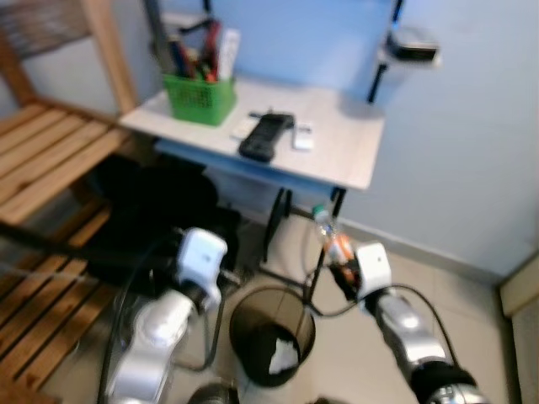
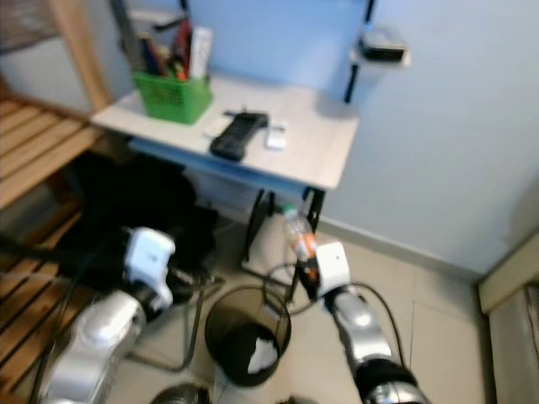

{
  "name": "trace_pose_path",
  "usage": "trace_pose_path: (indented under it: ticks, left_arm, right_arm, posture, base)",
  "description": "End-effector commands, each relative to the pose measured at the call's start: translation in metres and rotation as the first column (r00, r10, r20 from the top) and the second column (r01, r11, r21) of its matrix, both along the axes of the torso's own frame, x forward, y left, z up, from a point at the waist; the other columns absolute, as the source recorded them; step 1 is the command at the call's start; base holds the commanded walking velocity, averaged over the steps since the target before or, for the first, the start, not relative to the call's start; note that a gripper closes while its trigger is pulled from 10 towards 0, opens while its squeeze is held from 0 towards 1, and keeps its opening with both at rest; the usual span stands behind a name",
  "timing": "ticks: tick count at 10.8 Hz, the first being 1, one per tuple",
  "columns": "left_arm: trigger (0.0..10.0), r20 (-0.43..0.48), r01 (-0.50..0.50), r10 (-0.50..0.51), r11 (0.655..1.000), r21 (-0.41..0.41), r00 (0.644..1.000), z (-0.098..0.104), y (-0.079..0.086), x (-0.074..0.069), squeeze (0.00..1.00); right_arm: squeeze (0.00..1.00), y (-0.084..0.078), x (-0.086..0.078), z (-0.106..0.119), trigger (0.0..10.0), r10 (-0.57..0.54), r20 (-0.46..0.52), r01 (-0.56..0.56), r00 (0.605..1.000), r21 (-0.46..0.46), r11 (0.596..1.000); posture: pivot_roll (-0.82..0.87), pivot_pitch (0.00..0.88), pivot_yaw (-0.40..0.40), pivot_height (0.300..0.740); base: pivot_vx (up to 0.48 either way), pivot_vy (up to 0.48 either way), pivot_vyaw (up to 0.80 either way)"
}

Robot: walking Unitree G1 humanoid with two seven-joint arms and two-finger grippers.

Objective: Clean up the room

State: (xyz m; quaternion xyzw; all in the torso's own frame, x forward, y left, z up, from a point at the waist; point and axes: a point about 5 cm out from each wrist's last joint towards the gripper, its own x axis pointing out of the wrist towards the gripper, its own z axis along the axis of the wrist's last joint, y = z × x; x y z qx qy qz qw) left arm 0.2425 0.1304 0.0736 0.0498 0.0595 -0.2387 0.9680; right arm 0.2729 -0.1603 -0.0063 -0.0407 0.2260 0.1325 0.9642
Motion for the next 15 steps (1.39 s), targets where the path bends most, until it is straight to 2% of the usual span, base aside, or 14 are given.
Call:
trace_pose_path:
  ticks: [1,2,3,4,7,10,11,12,13,15]
  left_arm:
    - [10.0,0.003,-0.002,0.002,1.0,0.02,1.0,0.0,0.003,0.001,0.0]
    - [10.0,0.005,0.06,-0.061,0.997,0.046,0.998,0.0,-0.002,0.001,0.0]
    - [10.0,-0.069,0.279,-0.273,0.956,0.095,0.96,-0.016,-0.019,-0.026,0.0]
    - [10.0,-0.072,0.287,-0.281,0.953,0.093,0.957,-0.014,-0.019,-0.034,0.0]
    - [10.0,-0.072,0.328,-0.321,0.939,0.106,0.944,-0.007,-0.02,-0.052,0.0]
    - [10.0,-0.113,0.378,-0.367,0.92,0.105,0.923,-0.006,-0.019,-0.074,0.0]
    - [10.0,-0.128,0.364,-0.35,0.925,0.109,0.928,-0.007,-0.013,-0.08,0.0]
    - [10.0,-0.129,0.296,-0.28,0.947,0.128,0.951,-0.008,-0.004,-0.085,0.0]
    - [10.0,-0.155,-0.059,0.061,0.998,0.019,0.986,-0.011,0.017,-0.085,0.0]
    - [10.0,-0.192,-0.132,0.12,0.99,-0.05,0.974,-0.013,0.014,-0.094,0.0]
  right_arm:
    - [0.0,0.004,0.004,0.004,10.0,0.01,0.02,-0.011,1.0,0.009,1.0]
    - [0.0,0.005,0.004,0.001,10.0,0.022,-0.005,-0.022,1.0,0.0,1.0]
    - [0.0,0.037,-0.001,-0.014,10.0,0.034,-0.081,-0.035,0.996,-0.015,0.999]
    - [0.0,0.043,0.003,-0.012,10.0,-0.002,-0.087,0.002,0.996,-0.002,1.0]
    - [0.0,0.066,0.017,-0.001,10.0,-0.01,-0.083,0.011,0.996,0.019,1.0]
    - [0.0,0.073,0.015,-0.004,10.0,-0.017,-0.119,0.016,0.993,-0.016,1.0]
    - [0.0,0.071,0.015,-0.005,10.0,-0.024,-0.118,0.02,0.993,-0.031,0.999]
    - [0.0,0.068,0.015,-0.005,10.0,-0.032,-0.108,0.026,0.994,-0.061,0.998]
    - [0.0,0.056,0.017,-0.005,10.0,-0.069,-0.091,0.06,0.993,-0.098,0.993]
    - [0.0,0.045,0.019,-0.003,10.0,-0.112,-0.072,0.104,0.991,-0.113,0.988]
  posture:
    - [0.02,0.0,-0.028,0.703]
    - [0.04,0.0,-0.029,0.703]
    - [0.12,0.028,-0.004,0.703]
    - [0.13,0.043,0.003,0.703]
    - [0.19,0.115,0.034,0.703]
    - [0.22,0.174,0.054,0.703]
    - [0.22,0.185,0.059,0.703]
    - [0.22,0.197,0.065,0.703]
    - [0.22,0.216,0.067,0.703]
    - [0.21,0.253,0.072,0.703]
  base:
    - [0.0,0.0,0.0]
    - [0.0,0.0,0.0]
    - [0.0,0.0,0.0]
    - [0.0,0.0,0.0]
    - [0.0,0.0,0.0]
    - [0.0,0.0,0.0]
    - [0.0,0.0,0.0]
    - [0.0,0.0,0.0]
    - [0.0,0.0,0.0]
    - [0.0,0.0,0.0]
